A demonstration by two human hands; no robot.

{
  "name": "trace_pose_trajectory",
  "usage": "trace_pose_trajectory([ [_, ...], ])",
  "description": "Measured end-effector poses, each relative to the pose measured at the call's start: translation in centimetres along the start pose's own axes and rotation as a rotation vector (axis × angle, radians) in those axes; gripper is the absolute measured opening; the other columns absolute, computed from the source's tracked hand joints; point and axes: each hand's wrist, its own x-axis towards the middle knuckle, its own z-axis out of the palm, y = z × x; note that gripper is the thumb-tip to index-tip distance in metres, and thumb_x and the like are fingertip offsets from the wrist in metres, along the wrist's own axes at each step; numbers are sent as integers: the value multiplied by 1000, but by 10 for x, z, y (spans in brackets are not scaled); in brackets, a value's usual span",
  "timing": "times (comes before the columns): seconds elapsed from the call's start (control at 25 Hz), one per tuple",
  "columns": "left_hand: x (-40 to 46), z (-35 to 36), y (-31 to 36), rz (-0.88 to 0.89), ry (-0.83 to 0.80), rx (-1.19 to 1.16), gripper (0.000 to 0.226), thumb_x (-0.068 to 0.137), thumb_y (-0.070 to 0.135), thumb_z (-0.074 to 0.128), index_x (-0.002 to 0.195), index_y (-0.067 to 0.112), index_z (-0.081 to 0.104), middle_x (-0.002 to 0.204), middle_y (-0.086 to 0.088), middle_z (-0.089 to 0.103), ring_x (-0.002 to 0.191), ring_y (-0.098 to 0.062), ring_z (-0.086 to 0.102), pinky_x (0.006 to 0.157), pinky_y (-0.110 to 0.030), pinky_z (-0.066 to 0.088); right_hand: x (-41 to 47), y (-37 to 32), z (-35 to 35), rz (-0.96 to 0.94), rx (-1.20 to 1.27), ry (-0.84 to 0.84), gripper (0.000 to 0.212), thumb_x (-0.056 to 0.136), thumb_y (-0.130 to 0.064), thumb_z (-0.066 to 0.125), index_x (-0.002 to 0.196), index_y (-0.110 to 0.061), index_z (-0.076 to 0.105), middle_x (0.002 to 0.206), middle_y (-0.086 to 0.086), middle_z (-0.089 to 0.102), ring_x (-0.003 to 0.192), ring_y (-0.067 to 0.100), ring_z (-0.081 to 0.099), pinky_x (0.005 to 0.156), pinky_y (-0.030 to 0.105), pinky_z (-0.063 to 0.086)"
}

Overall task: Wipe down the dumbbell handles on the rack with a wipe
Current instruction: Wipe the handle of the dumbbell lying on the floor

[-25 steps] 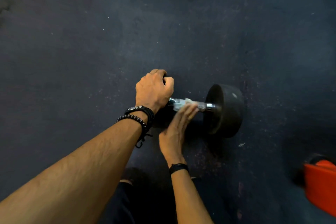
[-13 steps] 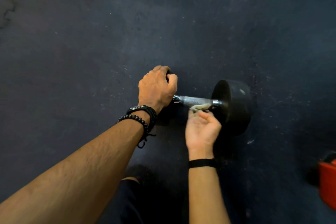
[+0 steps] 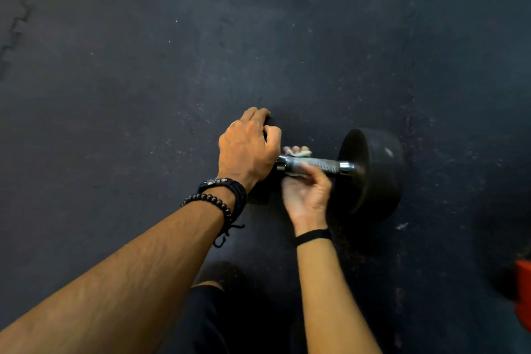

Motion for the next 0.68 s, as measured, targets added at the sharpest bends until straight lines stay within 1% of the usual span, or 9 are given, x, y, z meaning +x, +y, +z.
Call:
trace_pose_trajectory([
  [0.12,0,-1,0,8,2,14,40,84,30,36,107,13,64,104,-2,63,84,-26,58,66,-31,30,13,-21,-7,-145,98,31,55,45,-5,90,92,-12,62,85,2,60,86,18,59,94,34,48],
  [0.16,0,0,1,7,-1,16,40,84,30,36,107,13,64,105,-3,64,85,-27,59,66,-32,31,12,-17,-7,-150,83,46,52,47,-7,91,91,-13,64,83,1,61,83,17,60,90,33,51],
  [0.24,0,0,1,8,-6,16,40,83,30,36,106,12,64,106,-4,64,86,-28,60,66,-32,35,4,-1,4,-32,6,30,36,54,-9,86,85,-15,68,80,0,64,77,16,64,83,31,55],
  [0.32,2,-1,1,2,-9,12,40,83,30,36,105,11,64,105,-4,64,85,-28,60,67,-33,38,1,0,8,19,34,15,29,58,-11,85,80,-13,66,79,2,61,78,17,62,90,34,51],
  [0.4,4,-2,2,-3,-13,14,40,83,31,35,104,12,64,104,-3,65,85,-27,60,66,-34,38,2,-11,7,-48,97,7,29,62,-15,85,81,-12,63,79,1,57,78,17,58,102,38,40],
  [0.52,7,-1,4,-12,-17,26,42,83,31,35,105,12,66,108,-4,66,90,-27,60,68,-33,37,-3,0,7,-70,38,48,26,76,-11,69,100,-12,64,91,2,63,89,16,59,105,34,37],
  [0.56,7,-1,4,-19,-22,25,42,83,32,35,105,12,66,109,-4,66,91,-28,60,69,-33,37,-9,3,7,-36,-6,92,31,77,-8,62,109,-10,63,96,4,65,95,17,60,106,34,37],
  [0.64,9,0,4,-24,-26,23,44,83,33,34,105,13,67,110,-4,67,94,-28,61,72,-34,39,-20,-4,5,-51,37,152,53,68,-1,59,121,-2,60,96,6,68,96,18,60,109,33,34],
  [0.68,11,-1,4,-31,-27,20,45,83,33,34,105,12,67,110,-4,67,94,-28,61,73,-34,39,-23,-13,5,-103,96,197,59,59,5,61,118,1,61,91,5,68,93,17,60,110,30,34],
])
